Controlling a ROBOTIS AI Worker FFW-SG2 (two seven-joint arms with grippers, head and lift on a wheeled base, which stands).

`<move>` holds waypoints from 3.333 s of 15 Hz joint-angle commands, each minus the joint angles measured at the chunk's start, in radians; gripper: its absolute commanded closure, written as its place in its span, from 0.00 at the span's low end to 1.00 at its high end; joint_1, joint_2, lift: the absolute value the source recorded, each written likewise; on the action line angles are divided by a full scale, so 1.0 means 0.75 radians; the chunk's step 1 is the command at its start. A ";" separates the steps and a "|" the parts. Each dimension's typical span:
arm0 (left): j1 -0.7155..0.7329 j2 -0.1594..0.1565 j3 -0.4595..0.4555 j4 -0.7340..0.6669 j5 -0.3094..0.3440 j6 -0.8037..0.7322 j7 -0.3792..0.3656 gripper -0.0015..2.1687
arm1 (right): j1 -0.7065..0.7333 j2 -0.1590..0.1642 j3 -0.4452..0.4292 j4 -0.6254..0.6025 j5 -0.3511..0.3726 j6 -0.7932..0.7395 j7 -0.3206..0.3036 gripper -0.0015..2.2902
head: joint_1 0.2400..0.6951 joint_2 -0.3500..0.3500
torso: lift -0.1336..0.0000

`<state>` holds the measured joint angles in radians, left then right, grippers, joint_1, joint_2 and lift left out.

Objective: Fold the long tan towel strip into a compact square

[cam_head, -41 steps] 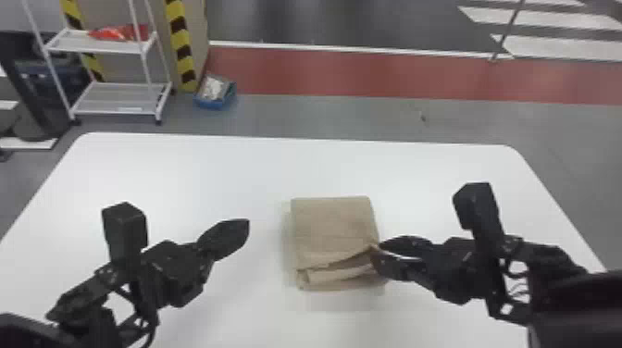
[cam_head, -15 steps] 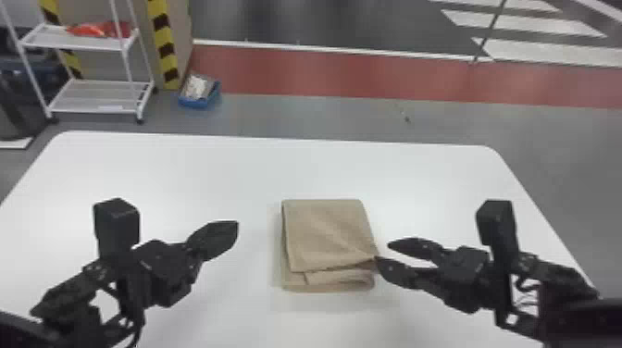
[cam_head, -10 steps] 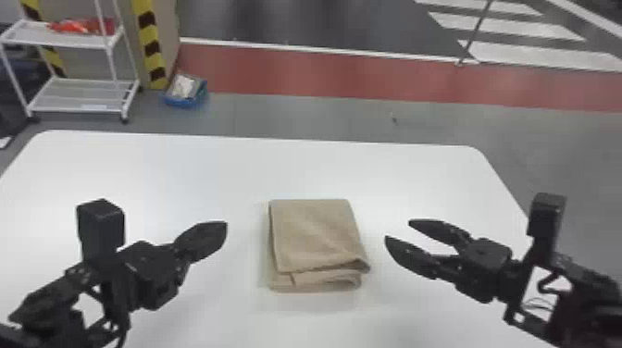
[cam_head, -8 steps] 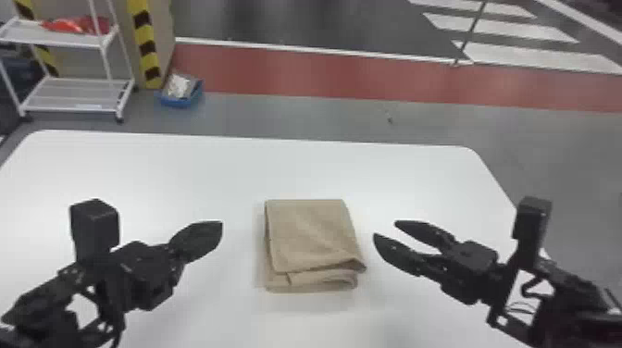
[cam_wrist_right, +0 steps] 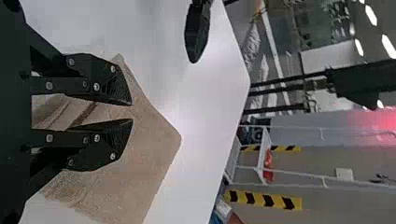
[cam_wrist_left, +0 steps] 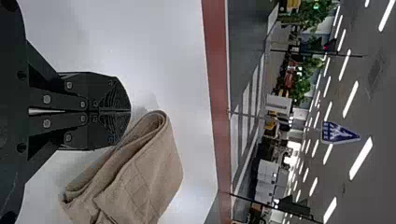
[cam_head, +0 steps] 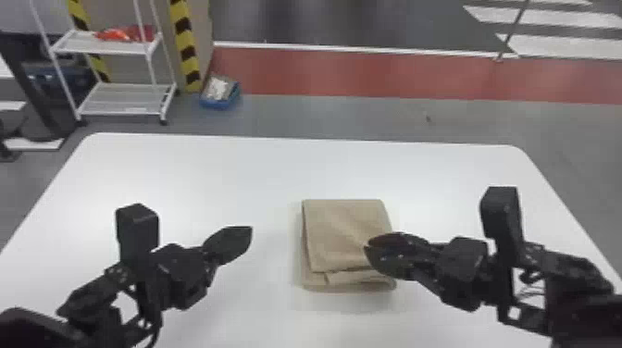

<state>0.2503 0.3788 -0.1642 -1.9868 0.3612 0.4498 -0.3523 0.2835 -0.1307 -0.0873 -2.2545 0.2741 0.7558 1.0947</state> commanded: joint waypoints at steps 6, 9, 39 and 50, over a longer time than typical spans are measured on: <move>0.020 -0.002 0.006 -0.024 -0.007 0.033 0.012 0.79 | -0.098 -0.167 0.082 0.004 0.289 -0.150 0.189 0.40 | 1.00 0.41 | 0.07; 0.018 -0.008 0.016 -0.026 -0.017 0.070 0.012 0.79 | -0.112 -0.194 0.131 0.130 0.395 -0.415 0.269 0.39 | 1.00 0.41 | 0.07; -0.047 -0.012 0.018 -0.016 -0.017 0.091 0.012 0.79 | -0.415 -0.163 0.386 0.445 0.637 -0.358 0.363 0.48 | 1.00 0.49 | 0.07; -0.078 -0.024 0.002 -0.002 -0.023 0.140 0.014 0.79 | -0.347 -0.143 0.366 0.374 0.528 -0.309 0.363 0.49 | 1.00 0.50 | 0.07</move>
<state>0.1935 0.3633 -0.1594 -1.9891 0.3461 0.5546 -0.3420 0.0149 -0.2432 0.1714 -1.9880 0.6601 0.5209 1.3637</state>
